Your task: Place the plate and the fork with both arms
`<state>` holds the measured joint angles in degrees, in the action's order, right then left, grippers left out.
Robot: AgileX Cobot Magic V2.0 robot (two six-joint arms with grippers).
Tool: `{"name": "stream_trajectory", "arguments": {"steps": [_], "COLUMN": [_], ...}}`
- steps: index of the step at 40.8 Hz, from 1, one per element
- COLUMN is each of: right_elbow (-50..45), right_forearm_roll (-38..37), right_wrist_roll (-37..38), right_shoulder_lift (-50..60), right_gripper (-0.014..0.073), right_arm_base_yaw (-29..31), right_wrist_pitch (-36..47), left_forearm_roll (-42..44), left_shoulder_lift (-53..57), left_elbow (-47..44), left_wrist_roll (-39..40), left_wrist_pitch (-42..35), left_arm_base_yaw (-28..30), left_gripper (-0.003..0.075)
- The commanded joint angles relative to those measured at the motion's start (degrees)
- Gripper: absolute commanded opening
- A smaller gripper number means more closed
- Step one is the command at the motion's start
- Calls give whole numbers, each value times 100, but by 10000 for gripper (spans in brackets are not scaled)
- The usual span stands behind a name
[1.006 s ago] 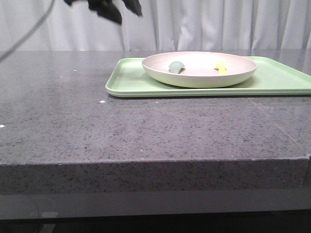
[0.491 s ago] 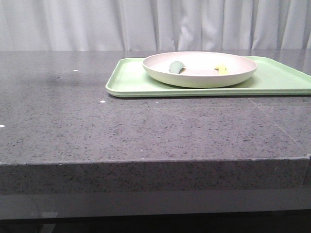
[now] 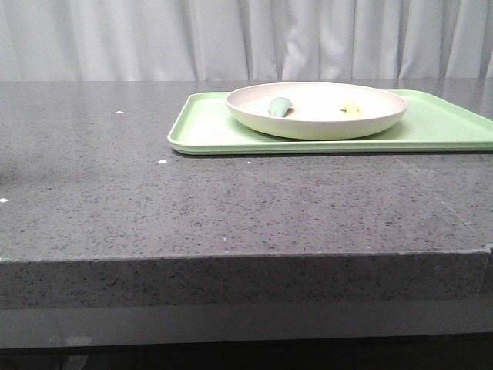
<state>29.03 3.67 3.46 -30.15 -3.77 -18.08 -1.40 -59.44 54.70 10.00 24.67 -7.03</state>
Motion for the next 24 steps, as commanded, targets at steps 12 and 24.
{"name": "stream_trajectory", "arguments": {"steps": [12,24], "right_elbow": [212,212], "right_forearm_roll": [14,14], "right_wrist_roll": [-7,-7], "right_shoulder_lift": [-59,-67], "right_gripper": [562,562], "right_arm_base_yaw": [-2,-2], "right_wrist_pitch": [441,441], "left_forearm_roll": [27,53], "left_shoulder_lift": [2192,3559], "left_elbow": [-1981,-2734], "left_wrist_roll": [9,-10], "left_wrist_pitch": [-1040,-1079], "left_arm_base_yaw": [5,5], "left_gripper": [-18,-18]}}
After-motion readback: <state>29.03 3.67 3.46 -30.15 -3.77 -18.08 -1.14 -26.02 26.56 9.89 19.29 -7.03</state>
